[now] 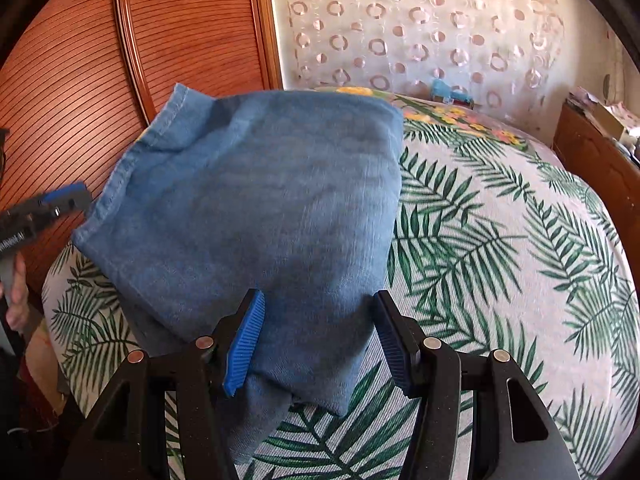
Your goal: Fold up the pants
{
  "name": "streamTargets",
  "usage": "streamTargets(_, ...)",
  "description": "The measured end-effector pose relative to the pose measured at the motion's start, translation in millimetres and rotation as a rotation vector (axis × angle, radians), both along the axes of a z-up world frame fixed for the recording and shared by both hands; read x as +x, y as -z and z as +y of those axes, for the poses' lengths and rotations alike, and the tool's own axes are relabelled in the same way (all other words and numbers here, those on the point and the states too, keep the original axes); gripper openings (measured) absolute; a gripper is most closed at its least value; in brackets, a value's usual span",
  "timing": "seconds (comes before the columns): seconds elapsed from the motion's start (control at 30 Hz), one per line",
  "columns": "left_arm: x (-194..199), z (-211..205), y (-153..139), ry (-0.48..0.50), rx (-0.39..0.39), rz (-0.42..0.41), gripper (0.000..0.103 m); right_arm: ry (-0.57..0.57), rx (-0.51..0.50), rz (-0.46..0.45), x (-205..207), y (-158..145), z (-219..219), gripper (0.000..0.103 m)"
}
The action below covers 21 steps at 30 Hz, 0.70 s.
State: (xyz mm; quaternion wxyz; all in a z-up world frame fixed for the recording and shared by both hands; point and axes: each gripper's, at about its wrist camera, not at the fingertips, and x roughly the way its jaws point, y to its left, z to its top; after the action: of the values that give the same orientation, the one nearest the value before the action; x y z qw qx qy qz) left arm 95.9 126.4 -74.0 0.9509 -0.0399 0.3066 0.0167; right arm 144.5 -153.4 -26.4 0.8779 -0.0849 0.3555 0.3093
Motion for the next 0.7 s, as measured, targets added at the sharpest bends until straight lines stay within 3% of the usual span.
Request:
streamTargets(0.17,24.8,-6.6,-12.9,0.043,0.026,-0.005,0.054,0.004,0.022,0.004,0.0,-0.4,-2.5,0.058)
streamTargets(0.4,72.3,-14.5,-8.7,0.068,0.052,0.066,0.054,0.007,0.052,0.037,5.3,4.0,-5.5,0.058)
streamTargets(0.6,92.2,10.2,10.2,0.015,0.121,0.129,0.054,0.013,0.047,0.022,4.5,4.3,-6.4,0.058)
streamTargets(0.7,91.8,35.9,19.1,-0.031,0.098,0.161,0.054,0.013,0.044,0.015,3.8,4.3,-7.1,0.058)
